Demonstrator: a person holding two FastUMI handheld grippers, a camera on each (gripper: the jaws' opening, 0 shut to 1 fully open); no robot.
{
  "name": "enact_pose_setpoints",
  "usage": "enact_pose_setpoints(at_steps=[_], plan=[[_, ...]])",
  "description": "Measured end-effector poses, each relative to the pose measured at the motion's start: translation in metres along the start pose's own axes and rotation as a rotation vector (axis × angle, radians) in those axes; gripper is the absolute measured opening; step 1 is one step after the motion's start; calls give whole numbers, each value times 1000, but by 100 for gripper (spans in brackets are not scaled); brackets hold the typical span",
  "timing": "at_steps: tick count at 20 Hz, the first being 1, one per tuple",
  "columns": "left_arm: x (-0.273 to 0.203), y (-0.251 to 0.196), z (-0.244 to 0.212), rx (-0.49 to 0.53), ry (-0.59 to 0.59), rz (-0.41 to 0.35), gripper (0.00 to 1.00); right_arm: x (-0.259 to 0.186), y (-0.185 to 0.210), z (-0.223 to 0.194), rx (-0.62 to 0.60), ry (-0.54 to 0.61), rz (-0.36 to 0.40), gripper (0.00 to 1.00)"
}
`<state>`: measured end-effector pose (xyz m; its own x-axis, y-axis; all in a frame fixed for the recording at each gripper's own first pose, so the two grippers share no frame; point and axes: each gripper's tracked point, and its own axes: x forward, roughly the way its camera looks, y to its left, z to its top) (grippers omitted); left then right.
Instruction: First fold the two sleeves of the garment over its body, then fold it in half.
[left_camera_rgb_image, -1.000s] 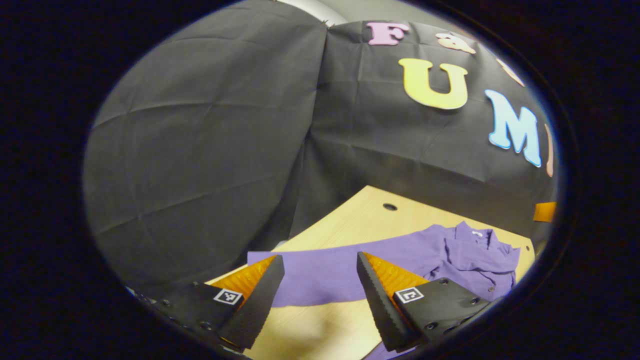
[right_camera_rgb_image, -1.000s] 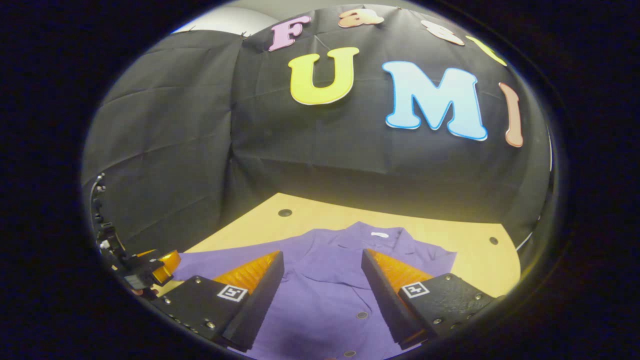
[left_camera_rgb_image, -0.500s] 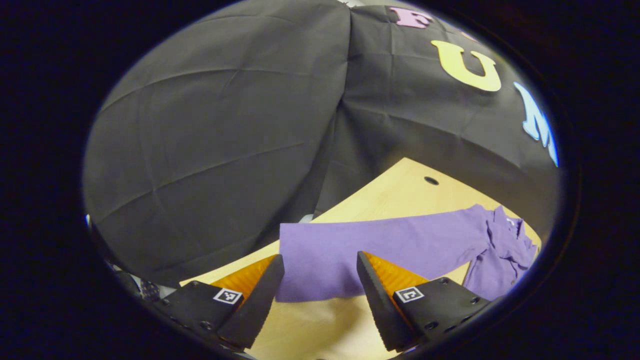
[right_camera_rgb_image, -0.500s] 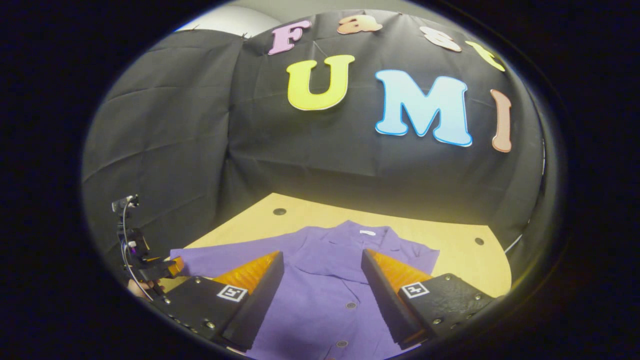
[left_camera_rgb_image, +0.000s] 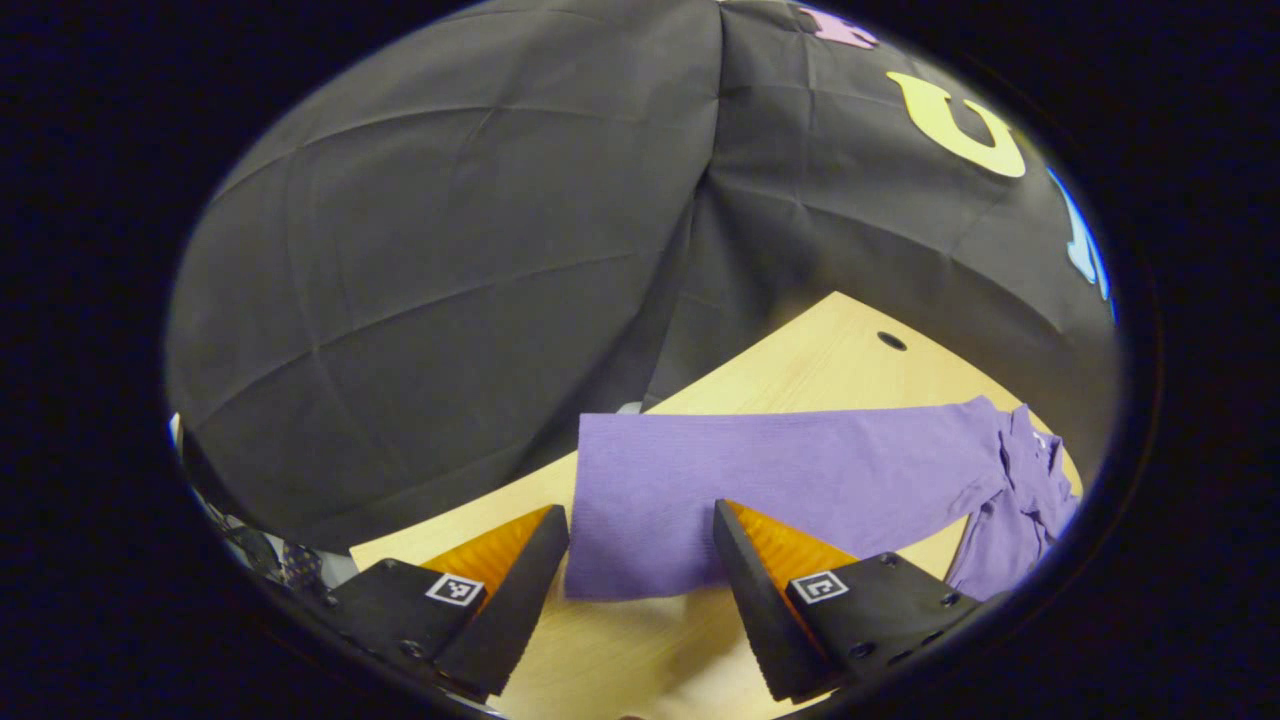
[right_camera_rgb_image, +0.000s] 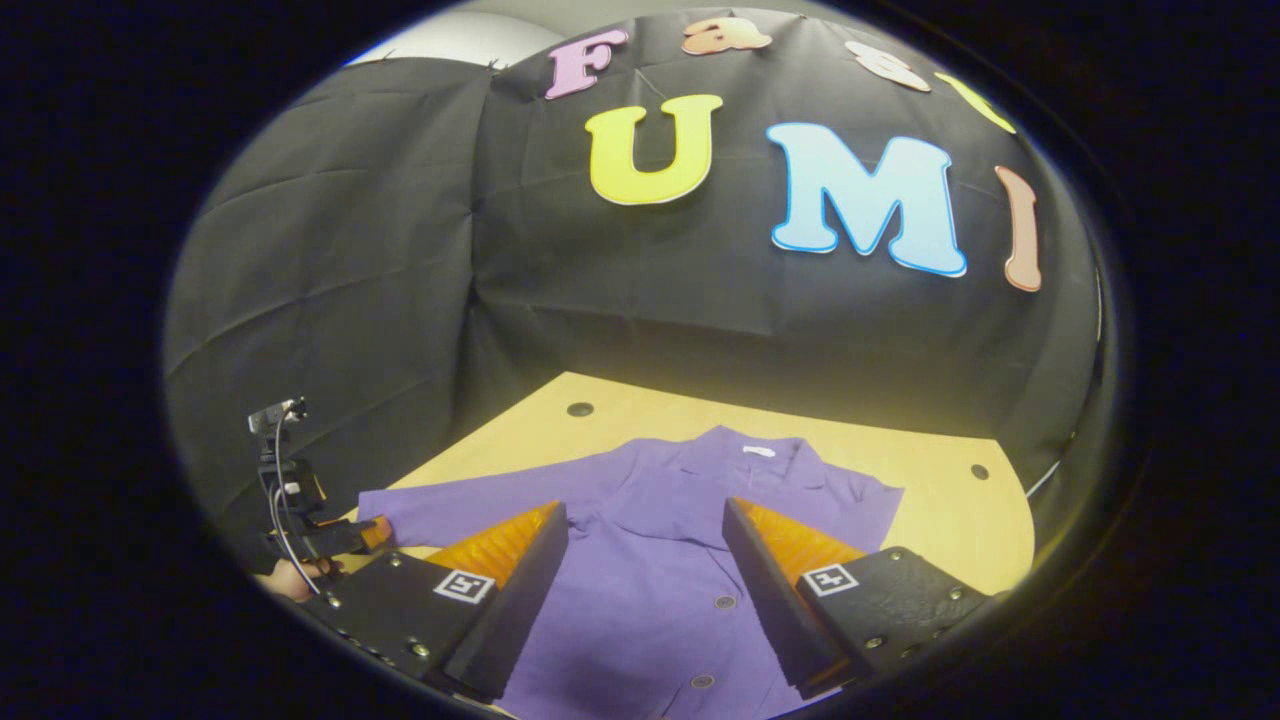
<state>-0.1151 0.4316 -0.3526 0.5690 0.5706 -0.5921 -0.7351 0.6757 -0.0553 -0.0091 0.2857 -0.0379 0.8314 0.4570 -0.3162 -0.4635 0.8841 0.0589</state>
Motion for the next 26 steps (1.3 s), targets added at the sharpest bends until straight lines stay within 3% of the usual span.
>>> enact_pose_setpoints(at_steps=[6, 10, 13, 15, 17, 21, 26], plan=[[5, -4, -5, 110, 25, 26, 93, 5, -9, -8, 33, 31, 9, 96], [6, -11, -7, 88, 15, 21, 63, 1, -22, -8, 45, 29, 3, 96], [6, -6, -5, 95, 20, 12, 30, -5, -39, -10, 62, 26, -18, 96], [3, -8, -5, 110, 26, 8, 30, -10, -52, -11, 74, 24, -34, 96], [5, -12, -5, 97, 31, 13, 10, -17, -66, -11, 80, 22, -53, 96], [-3, -25, 11, 121, -14, 43, 5, -34, -101, -15, 90, 10, -108, 96], [-28, -74, 43, 155, -98, -11, 6, -53, -137, -28, 131, 13, -155, 96]])
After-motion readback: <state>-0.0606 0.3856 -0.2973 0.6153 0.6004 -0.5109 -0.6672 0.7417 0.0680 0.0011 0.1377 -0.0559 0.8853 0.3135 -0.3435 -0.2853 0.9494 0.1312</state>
